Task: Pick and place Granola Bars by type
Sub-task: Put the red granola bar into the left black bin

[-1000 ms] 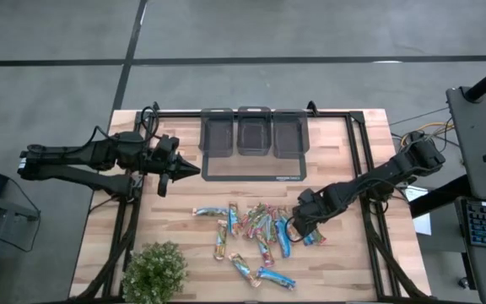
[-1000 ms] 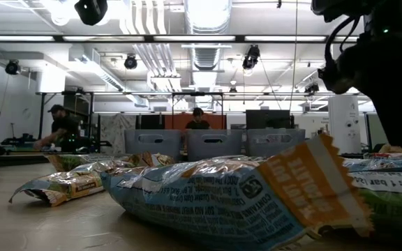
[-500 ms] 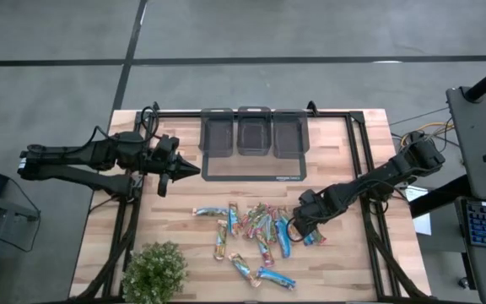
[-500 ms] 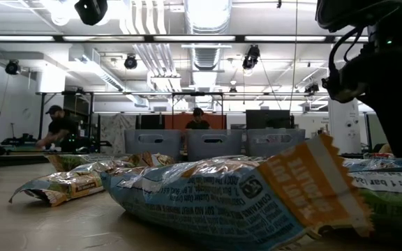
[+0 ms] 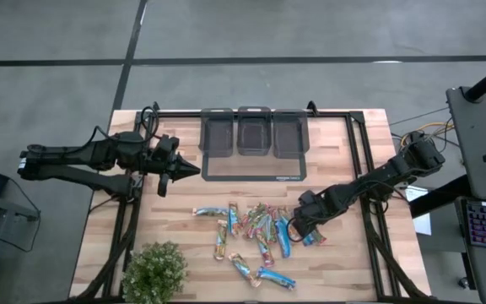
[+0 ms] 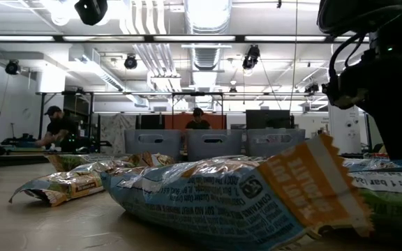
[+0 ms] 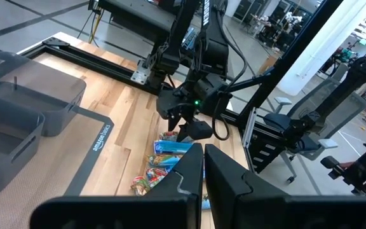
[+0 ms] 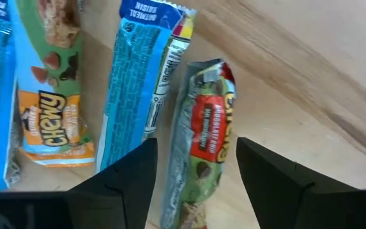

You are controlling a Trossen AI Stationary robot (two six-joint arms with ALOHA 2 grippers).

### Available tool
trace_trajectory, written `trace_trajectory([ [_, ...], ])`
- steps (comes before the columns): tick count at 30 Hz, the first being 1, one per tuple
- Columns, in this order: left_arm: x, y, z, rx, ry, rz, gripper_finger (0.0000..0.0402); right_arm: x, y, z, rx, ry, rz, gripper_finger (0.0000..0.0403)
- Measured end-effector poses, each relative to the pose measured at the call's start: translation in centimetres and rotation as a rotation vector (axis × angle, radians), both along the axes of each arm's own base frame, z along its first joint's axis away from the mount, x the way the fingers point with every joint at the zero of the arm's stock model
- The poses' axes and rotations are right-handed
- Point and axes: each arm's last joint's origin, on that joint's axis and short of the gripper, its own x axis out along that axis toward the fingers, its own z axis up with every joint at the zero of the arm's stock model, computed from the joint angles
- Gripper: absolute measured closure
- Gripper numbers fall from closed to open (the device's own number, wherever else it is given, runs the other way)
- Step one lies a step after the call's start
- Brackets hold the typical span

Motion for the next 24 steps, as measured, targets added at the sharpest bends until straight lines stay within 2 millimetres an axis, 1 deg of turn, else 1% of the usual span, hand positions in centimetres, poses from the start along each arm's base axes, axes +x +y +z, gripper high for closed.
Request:
trace_trajectory([
  [12,0.0,0.0,0.0,0.0,0.0,0.0,0.0402,-0.2,-0.1,-0.3,-0.003,0.007,-0.003,0.0197],
  [19,0.0,0.0,0.0,0.0,-0.001,0.0,0.0402,0.1,0.1,-1.3,-0.009,0.035,-0.002,0.0197],
  [24,0.0,0.0,0.0,-0.001,-0.001,0.0,0.0402,0.3,0.1,-1.6,-0.01,0.046,-0.013,0.0197],
])
